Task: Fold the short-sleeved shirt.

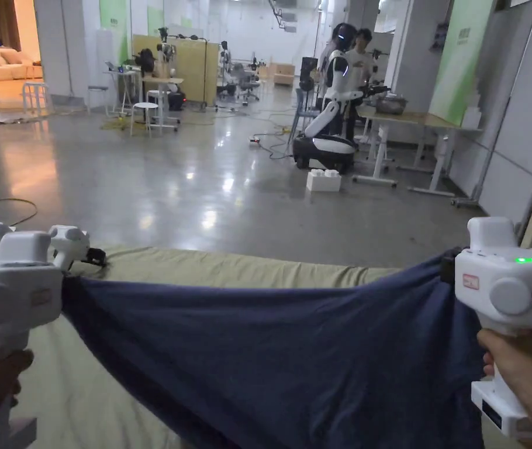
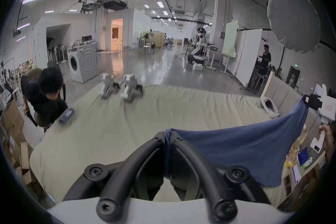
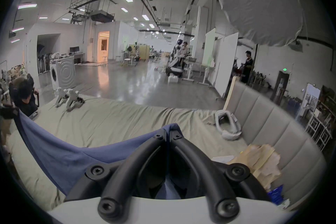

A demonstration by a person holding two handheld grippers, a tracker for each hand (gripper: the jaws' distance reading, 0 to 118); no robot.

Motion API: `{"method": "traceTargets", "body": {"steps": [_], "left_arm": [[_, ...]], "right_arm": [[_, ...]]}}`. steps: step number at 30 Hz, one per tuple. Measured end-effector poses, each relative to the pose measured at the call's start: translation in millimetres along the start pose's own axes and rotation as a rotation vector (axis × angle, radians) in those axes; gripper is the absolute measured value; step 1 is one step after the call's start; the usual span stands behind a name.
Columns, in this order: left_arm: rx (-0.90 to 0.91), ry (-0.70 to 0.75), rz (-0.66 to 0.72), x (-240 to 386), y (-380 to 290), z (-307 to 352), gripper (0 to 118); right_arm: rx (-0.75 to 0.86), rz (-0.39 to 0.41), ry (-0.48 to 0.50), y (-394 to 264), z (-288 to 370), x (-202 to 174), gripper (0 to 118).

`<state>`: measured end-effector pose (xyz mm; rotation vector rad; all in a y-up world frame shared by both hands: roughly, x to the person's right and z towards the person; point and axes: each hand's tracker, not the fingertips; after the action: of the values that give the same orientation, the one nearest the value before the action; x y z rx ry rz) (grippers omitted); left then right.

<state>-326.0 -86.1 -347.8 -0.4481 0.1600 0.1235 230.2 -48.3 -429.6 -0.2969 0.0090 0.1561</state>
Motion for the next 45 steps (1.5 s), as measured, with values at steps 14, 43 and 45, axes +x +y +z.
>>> {"method": "traceTargets", "body": {"steps": [14, 43, 45], "left_arm": [[0.104, 0.005, -0.085, 53, 153, -8, 6], [0.083, 0.047, -0.109, 21, 94, -39, 6], [0.058, 0.04, -0.099, 16, 63, -37, 6]], "right_arm": [[0.112, -0.023, -0.08, 99, -5, 25, 4], [0.067, 0.061, -0.055, 50, -1, -6, 4], [0.057, 0.046, -0.041, 21, 10, -7, 4]]}}
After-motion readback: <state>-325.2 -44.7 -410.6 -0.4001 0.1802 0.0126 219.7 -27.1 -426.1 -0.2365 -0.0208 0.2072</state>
